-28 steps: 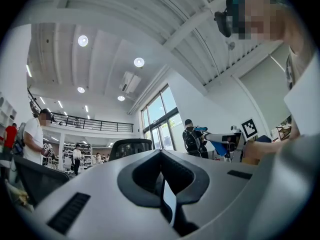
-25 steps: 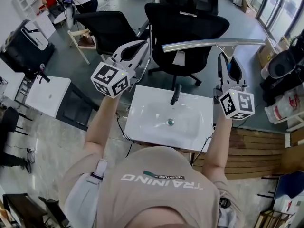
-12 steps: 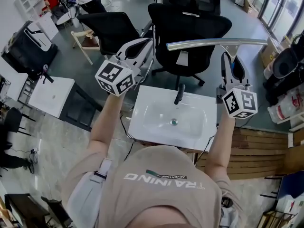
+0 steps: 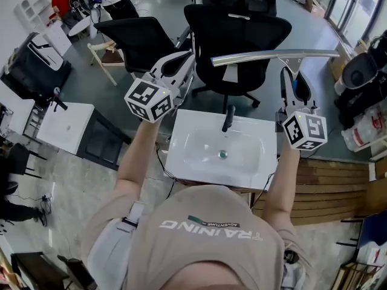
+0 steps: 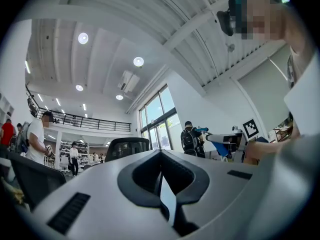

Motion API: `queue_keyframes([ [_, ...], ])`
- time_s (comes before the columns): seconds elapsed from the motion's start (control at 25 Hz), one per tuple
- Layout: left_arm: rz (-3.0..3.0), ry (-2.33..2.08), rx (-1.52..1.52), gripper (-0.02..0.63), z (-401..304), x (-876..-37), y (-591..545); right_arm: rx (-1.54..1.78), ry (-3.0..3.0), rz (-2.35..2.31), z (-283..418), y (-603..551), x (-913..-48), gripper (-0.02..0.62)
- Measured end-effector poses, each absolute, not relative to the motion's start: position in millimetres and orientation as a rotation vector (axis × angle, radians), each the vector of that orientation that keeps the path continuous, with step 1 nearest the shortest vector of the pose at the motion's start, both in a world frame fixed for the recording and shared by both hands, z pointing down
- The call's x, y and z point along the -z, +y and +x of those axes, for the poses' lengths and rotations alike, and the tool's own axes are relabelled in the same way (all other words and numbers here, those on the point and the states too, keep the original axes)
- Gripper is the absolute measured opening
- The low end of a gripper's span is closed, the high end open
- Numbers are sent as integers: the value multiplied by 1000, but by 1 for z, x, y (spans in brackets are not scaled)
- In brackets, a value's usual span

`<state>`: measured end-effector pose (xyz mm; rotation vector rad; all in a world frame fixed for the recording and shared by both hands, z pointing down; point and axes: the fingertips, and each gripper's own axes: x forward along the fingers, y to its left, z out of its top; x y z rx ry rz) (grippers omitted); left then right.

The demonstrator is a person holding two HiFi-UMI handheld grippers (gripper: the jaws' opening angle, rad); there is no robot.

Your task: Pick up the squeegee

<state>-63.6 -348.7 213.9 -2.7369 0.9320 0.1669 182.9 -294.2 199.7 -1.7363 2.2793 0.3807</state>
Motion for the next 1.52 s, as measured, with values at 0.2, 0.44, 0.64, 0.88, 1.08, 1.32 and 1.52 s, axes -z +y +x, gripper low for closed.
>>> queue_keyframes([
  [0.2, -2737, 927, -165, 12, -61, -214, -347, -378, 2279, -1743, 185, -290, -199, 124],
  [0.44, -2741, 919, -164, 12, -57, -214, -347, -372, 2282, -1741, 186, -292, -200, 124],
  [0.64, -2737, 935, -158, 12, -61, -215, -348, -372, 2287, -1738, 184, -294, -200, 124],
  [0.88, -2729, 945, -154, 12, -63, -213, -348, -372, 2291, -1727, 183, -296, -200, 124],
  [1.08, -2722, 951, -157, 12, -63, -213, -346, -365, 2292, -1723, 184, -295, -202, 124],
  [1.32, -2720, 951, -156, 12, -62, -213, -346, -366, 2292, -1719, 186, -294, -199, 124],
  [1.52, -2721, 965, -157, 12, -64, -214, -349, -367, 2299, -1715, 185, -297, -199, 124],
])
